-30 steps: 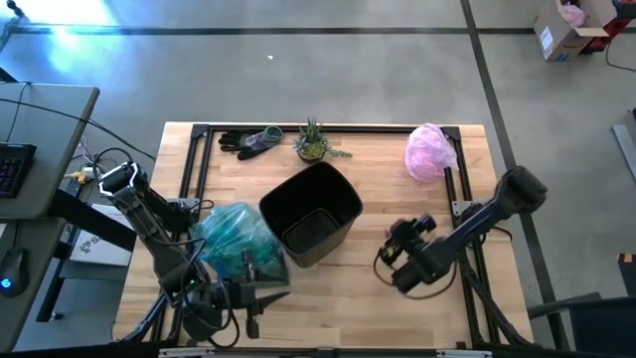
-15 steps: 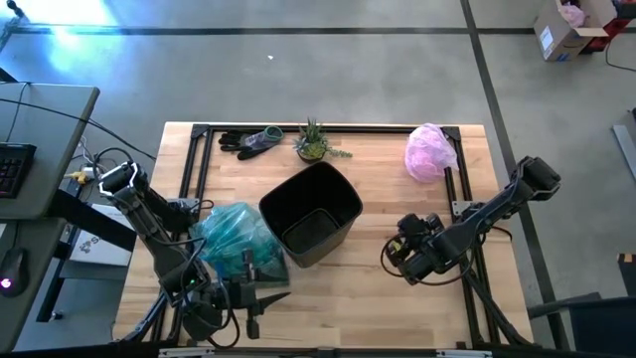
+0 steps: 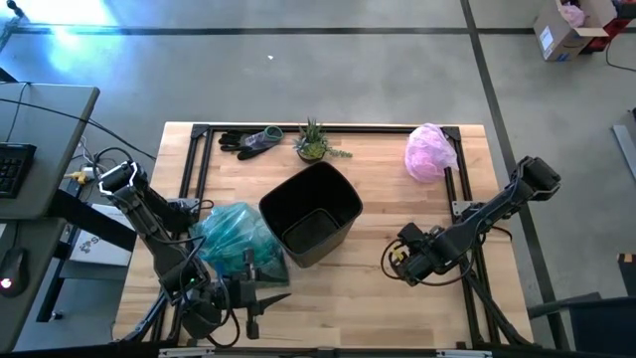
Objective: Place trash/remove bag and relplace
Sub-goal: Put the pink trash bag into the trash bin
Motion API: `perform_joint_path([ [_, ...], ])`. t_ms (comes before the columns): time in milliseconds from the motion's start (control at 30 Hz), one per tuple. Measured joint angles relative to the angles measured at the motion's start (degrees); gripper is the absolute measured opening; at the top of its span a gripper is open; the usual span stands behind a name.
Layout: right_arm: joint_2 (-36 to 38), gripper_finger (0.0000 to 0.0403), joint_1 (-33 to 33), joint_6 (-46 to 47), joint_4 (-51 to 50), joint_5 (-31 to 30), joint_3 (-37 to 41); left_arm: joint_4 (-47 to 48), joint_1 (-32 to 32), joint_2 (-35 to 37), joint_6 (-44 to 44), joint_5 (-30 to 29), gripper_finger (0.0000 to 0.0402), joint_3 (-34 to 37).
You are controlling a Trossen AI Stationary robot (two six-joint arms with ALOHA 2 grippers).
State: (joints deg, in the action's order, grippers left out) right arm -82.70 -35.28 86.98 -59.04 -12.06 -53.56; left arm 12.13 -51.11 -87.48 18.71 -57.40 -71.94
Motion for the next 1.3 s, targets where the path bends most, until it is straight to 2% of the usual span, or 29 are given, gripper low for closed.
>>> perform_joint_path([
  [133, 0.0, 0.022, 0.0, 0.0, 0.3, 0.1, 0.0, 0.0, 0.0, 0.0, 0.2, 1.7, 0.0108, 0.0],
  [1167, 0.0, 0.022, 0.0, 0.0, 0.3, 0.1, 0.0, 0.1, -0.1, 0.0, -0.4, 1.8, 0.0108, 0.0],
  [1300, 0.0, 0.022, 0.0, 0.0, 0.3, 0.1, 0.0, 0.1, -0.1, 0.0, 1.6, 1.8, 0.0108, 0.0],
])
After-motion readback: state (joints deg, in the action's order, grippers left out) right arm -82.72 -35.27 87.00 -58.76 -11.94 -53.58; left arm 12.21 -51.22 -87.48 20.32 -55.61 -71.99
